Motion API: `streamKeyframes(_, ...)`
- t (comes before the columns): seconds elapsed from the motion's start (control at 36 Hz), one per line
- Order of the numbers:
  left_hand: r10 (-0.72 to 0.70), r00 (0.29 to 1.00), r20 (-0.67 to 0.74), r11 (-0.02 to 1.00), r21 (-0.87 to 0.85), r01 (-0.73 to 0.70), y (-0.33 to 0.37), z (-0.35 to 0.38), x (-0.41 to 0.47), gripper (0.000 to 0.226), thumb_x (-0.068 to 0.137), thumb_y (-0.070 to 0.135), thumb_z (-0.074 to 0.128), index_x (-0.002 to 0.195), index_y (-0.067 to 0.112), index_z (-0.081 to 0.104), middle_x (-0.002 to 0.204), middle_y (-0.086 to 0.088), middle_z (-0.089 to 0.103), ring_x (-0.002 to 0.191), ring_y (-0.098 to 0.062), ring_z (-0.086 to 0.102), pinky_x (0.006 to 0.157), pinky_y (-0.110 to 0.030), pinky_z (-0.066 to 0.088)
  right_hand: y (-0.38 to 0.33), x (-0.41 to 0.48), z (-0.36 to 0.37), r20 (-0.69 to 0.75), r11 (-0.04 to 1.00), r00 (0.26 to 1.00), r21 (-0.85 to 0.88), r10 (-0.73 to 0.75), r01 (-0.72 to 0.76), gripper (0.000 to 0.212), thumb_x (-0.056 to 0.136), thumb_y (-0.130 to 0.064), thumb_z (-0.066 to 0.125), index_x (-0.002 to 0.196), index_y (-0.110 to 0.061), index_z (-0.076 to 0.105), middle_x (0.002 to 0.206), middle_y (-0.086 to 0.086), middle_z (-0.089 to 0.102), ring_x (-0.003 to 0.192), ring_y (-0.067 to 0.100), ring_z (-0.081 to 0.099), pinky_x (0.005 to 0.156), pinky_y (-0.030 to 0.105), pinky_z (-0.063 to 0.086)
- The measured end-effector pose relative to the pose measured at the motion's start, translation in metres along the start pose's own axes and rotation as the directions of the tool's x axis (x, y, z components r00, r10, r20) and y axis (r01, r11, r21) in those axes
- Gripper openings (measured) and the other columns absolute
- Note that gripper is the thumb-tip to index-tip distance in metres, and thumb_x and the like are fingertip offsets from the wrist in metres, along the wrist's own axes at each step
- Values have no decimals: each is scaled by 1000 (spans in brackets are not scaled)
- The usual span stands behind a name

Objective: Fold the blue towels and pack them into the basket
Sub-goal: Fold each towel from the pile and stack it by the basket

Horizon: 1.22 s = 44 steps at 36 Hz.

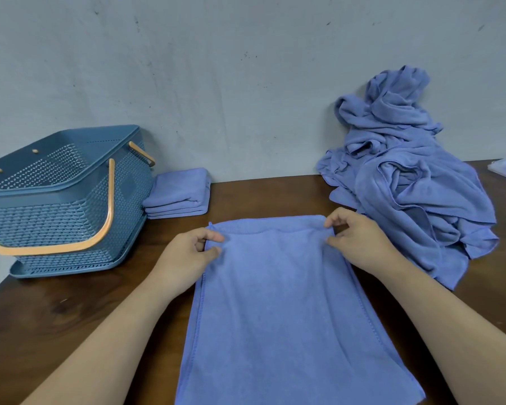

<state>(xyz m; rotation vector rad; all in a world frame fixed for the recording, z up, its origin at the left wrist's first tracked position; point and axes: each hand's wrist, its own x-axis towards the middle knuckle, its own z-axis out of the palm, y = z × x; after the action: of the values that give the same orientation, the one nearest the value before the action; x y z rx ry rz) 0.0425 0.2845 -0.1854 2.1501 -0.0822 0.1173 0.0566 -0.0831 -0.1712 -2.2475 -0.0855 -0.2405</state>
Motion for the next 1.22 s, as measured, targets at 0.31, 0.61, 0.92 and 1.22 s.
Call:
streamKeyframes(0.31,45,975,-219,995,-78,-63,10,0,4,31,101,15,67,106,42,78,74,7,60,69,-6,50,66,-23,38,-15,9,4,-245,986,966,122,-82,114,25,92,-2,74,90,-27,71,110,-9,67,87,0,70,79,7,49)
streamKeyframes(0.61,134,990,-46,858,505,-93,4,14,-16,38,107,38,55,143,27,58,145,8,58,133,-21,51,113,-37,39,0,-1,18,92,932,969,-267,-227,244,33,102,-8,59,133,-18,66,135,-5,54,117,18,58,97,30,48)
streamKeyframes(0.92,155,988,-26,857,501,-121,4,10,-47,35,105,41,58,139,32,60,139,18,59,130,-13,53,111,-34,40,-6,-18,2,-21,996,996,-29,-84,84,39,87,-5,74,111,-35,66,118,-15,61,91,2,67,80,20,51)
streamKeyframes(1.22,245,949,-197,935,306,-178,12,1,-31,34,103,28,62,136,32,67,132,24,61,117,-1,53,103,-22,43,-11,-12,2,-219,994,974,75,-57,75,23,90,-11,74,87,-34,72,82,-23,73,78,-1,68,62,8,45)
